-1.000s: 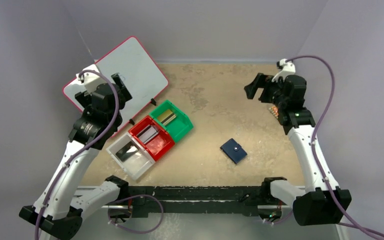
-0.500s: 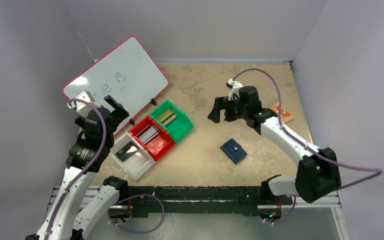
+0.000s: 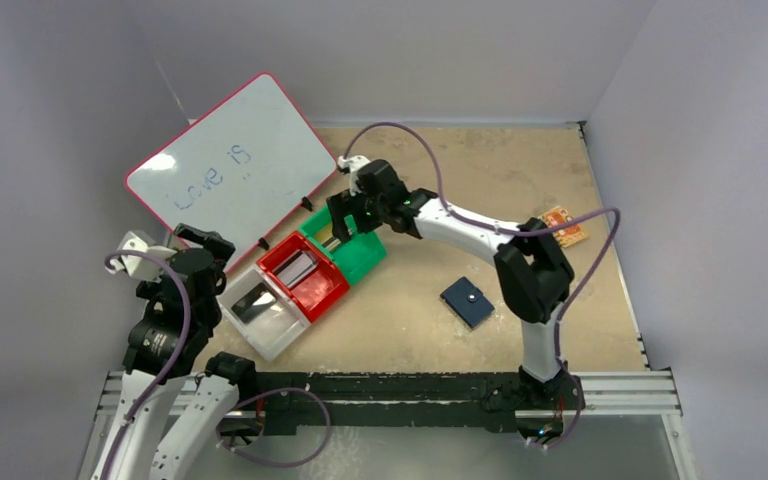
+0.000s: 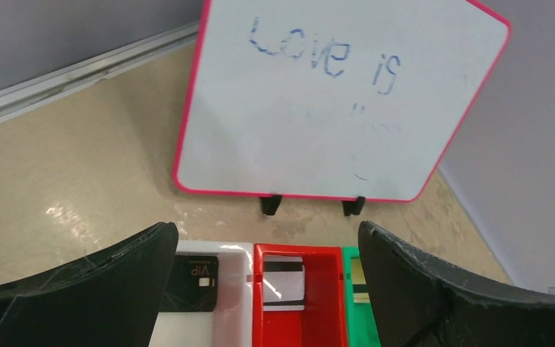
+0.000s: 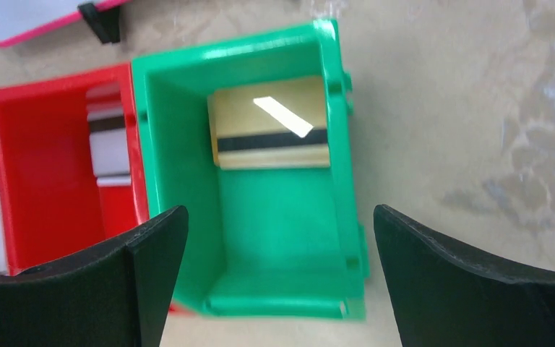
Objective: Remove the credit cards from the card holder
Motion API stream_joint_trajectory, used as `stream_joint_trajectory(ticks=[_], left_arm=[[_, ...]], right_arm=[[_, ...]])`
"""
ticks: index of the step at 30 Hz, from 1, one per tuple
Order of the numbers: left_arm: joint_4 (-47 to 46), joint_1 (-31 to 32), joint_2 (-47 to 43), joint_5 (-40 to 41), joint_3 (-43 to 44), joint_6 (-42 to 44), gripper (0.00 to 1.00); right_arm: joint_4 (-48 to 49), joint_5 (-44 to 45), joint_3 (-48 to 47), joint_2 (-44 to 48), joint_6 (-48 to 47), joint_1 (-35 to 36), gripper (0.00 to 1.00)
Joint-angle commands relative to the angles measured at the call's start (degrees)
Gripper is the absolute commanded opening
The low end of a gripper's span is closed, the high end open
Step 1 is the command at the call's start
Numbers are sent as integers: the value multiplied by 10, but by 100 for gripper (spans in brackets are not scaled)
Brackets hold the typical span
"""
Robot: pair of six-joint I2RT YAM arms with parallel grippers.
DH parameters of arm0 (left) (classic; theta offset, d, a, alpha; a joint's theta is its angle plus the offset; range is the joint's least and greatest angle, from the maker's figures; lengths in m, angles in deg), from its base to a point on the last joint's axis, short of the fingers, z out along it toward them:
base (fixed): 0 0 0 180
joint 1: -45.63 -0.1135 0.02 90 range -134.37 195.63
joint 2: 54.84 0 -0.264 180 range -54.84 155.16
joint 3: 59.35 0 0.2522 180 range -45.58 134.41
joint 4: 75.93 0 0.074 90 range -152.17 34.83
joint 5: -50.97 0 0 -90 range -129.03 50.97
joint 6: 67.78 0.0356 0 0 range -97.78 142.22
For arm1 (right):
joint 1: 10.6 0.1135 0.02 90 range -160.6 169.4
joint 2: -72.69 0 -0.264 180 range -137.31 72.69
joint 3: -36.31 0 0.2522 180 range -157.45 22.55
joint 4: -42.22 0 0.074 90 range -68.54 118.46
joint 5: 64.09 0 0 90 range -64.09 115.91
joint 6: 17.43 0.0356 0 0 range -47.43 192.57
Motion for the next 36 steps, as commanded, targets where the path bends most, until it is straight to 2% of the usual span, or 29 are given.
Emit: stream_joint_trajectory(ticks=[1, 8, 11, 17, 21, 36], left_arm=[[89, -4, 4, 74, 4, -112, 95], [172, -5, 14, 127, 11, -187, 95], [182, -5, 17, 128, 4, -211, 95], [187, -6, 25, 120, -16, -241, 95], [188, -6, 31, 119, -18, -249, 94], [136, -5, 45, 72, -48, -246, 92]], right_arm=[[-32, 106, -99, -52, -34, 20, 100], [-51, 162, -178, -125, -62, 25, 100], [-71, 211, -214, -150, -62, 25, 100], [-83, 269, -224, -166, -32, 25, 100], [-81, 311, -210, -160, -22, 21, 100], [-37, 316, -54, -62, -3, -51, 100]])
